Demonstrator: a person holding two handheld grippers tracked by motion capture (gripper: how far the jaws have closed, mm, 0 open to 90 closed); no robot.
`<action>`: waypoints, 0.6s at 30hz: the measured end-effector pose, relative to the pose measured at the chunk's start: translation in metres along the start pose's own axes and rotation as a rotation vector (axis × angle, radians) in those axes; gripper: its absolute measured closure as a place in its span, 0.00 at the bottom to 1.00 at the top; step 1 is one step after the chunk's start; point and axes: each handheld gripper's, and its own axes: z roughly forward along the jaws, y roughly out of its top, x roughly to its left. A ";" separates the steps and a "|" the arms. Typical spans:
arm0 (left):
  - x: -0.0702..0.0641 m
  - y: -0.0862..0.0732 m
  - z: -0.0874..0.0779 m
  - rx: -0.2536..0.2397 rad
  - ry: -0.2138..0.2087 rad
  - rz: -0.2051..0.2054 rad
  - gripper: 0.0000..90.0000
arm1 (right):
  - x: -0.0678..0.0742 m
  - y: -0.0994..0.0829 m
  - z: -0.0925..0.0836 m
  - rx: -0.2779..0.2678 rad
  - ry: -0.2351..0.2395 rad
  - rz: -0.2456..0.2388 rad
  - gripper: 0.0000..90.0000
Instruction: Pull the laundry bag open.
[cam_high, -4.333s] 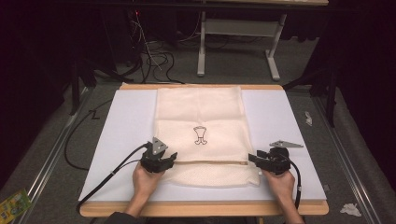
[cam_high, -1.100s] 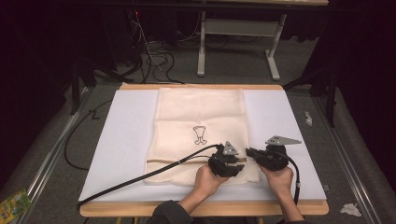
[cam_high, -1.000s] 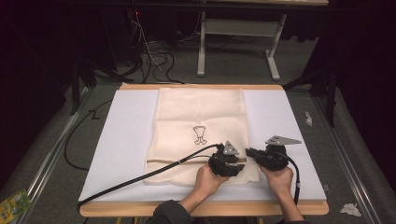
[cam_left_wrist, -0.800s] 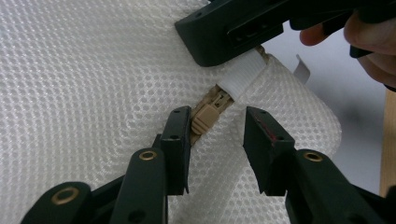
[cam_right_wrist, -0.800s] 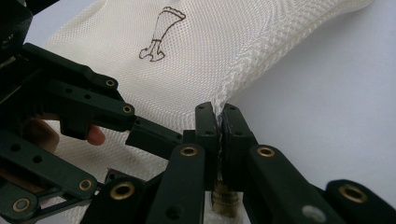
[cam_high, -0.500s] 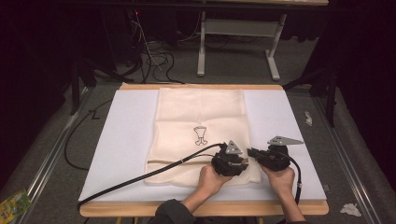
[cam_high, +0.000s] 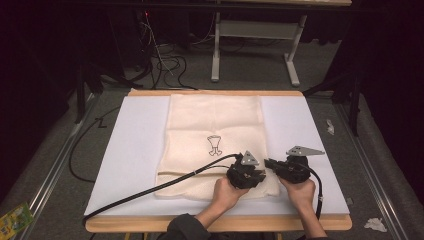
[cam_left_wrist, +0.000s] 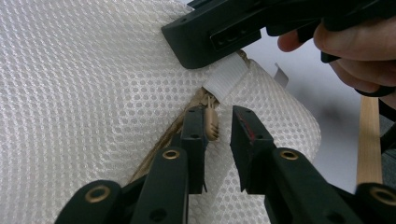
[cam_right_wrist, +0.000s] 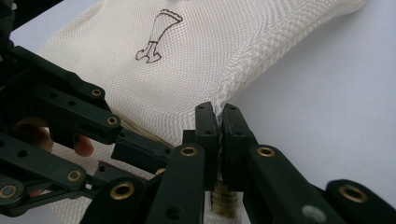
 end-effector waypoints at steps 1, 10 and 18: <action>-0.001 0.000 0.002 -0.001 0.001 -0.009 0.90 | -0.001 0.000 0.000 0.000 0.001 0.000 0.98; -0.001 0.000 0.001 0.000 0.023 0.014 0.96 | -0.001 -0.001 0.000 -0.006 0.001 -0.003 0.98; -0.003 0.002 -0.005 -0.002 0.032 0.026 0.96 | -0.004 -0.002 -0.002 -0.015 0.003 -0.003 0.98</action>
